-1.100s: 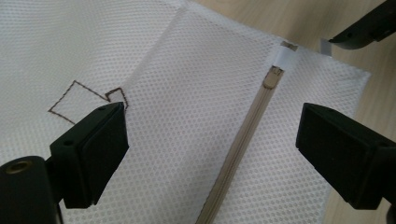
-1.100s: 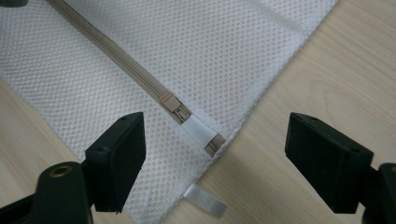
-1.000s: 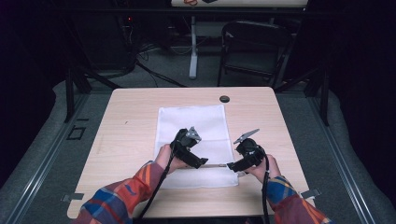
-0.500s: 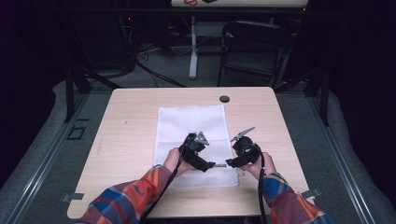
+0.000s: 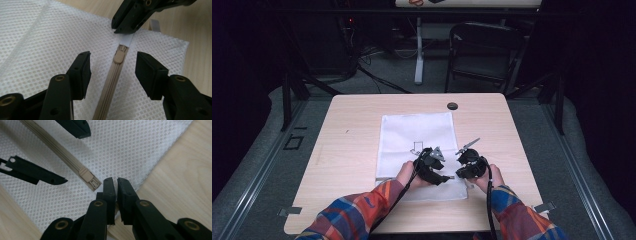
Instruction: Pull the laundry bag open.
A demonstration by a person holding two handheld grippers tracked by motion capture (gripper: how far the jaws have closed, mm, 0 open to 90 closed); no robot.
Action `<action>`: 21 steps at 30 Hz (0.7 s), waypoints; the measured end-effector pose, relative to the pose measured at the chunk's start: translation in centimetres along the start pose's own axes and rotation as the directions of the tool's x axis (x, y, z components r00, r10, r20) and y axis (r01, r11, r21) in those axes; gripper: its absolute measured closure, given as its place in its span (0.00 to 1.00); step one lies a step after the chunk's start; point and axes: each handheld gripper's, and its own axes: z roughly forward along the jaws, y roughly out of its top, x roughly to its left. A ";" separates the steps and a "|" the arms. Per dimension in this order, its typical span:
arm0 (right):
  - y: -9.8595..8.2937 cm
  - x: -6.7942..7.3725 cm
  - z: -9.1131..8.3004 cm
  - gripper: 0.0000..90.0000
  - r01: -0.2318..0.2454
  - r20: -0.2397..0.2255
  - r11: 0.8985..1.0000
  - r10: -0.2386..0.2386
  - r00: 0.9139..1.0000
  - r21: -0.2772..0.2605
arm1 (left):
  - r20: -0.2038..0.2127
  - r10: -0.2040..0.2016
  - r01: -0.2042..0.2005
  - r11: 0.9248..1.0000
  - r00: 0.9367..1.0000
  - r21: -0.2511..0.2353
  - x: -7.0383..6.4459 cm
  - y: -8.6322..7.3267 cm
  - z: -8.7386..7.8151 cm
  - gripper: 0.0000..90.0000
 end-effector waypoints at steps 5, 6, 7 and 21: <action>-0.1 -0.1 0.4 0.97 -0.004 -0.012 1.000 0.004 1.000 0.007 | 0.026 0.019 -0.019 1.000 0.999 0.015 -0.3 0.1 0.6 0.63; -0.1 -0.1 0.4 0.97 -0.007 -0.015 1.000 0.007 1.000 0.003 | 0.028 0.024 -0.024 1.000 0.999 0.013 -0.3 0.1 0.7 0.65; -0.2 0.0 0.5 0.97 -0.017 -0.015 1.000 0.016 1.000 -0.013 | 0.033 0.025 -0.026 1.000 0.999 0.017 -0.4 0.1 0.8 0.67; -0.7 0.2 0.5 0.97 0.002 -0.001 0.999 -0.003 1.000 -0.047 | 0.019 0.054 -0.055 0.998 0.998 0.029 -0.8 0.5 1.9 0.87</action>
